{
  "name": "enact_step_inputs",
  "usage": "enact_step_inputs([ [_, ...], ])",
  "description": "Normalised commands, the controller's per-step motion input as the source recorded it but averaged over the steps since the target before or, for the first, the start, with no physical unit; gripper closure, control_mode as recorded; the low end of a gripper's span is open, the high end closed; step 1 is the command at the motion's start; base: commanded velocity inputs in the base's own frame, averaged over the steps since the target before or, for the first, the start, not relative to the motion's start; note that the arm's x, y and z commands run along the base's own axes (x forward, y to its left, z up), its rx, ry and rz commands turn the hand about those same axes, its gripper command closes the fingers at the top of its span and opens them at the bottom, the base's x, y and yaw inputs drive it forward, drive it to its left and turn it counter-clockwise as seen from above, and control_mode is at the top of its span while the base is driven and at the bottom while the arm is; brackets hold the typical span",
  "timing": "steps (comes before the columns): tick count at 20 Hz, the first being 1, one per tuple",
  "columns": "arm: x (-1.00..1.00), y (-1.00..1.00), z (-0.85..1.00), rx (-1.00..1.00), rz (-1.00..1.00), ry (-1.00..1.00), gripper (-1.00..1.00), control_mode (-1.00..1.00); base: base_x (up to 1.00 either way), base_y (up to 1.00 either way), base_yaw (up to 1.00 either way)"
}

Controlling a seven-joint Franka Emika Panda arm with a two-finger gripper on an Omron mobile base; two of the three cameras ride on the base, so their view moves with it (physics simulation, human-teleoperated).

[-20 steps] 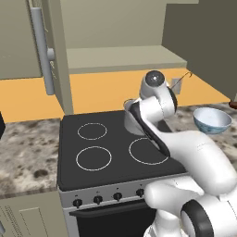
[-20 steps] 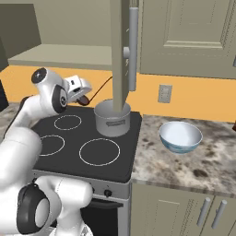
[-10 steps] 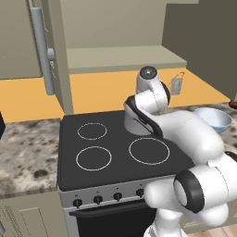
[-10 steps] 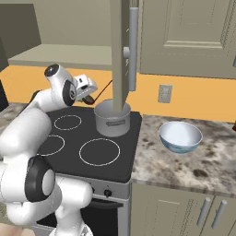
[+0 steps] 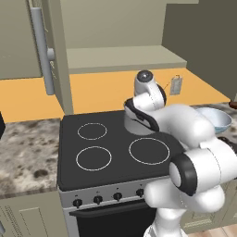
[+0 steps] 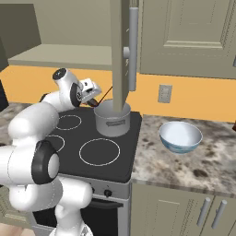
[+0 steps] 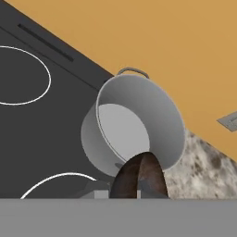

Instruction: Open the cabinet and move the ladle to the pot. Then close the cabinet.

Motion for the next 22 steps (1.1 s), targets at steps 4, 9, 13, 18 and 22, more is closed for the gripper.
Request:
enact_step_inputs([
  [4,0.21,-0.18,-0.21,0.0,0.0,0.0,1.0,-1.0,0.0,0.0,0.0],
  [9,0.3,-0.1,-0.33,-0.01,0.0,0.0,1.0,-1.0,0.0,0.0,0.0],
  [13,0.27,-0.08,-0.21,-0.01,0.0,0.0,1.0,-1.0,0.0,0.0,0.0],
  [18,0.25,-0.12,-0.09,0.0,0.0,0.03,1.0,-1.0,0.0,0.0,0.0],
  [22,0.28,-0.09,-0.12,0.0,0.0,0.03,1.0,-1.0,0.0,0.0,0.0],
])
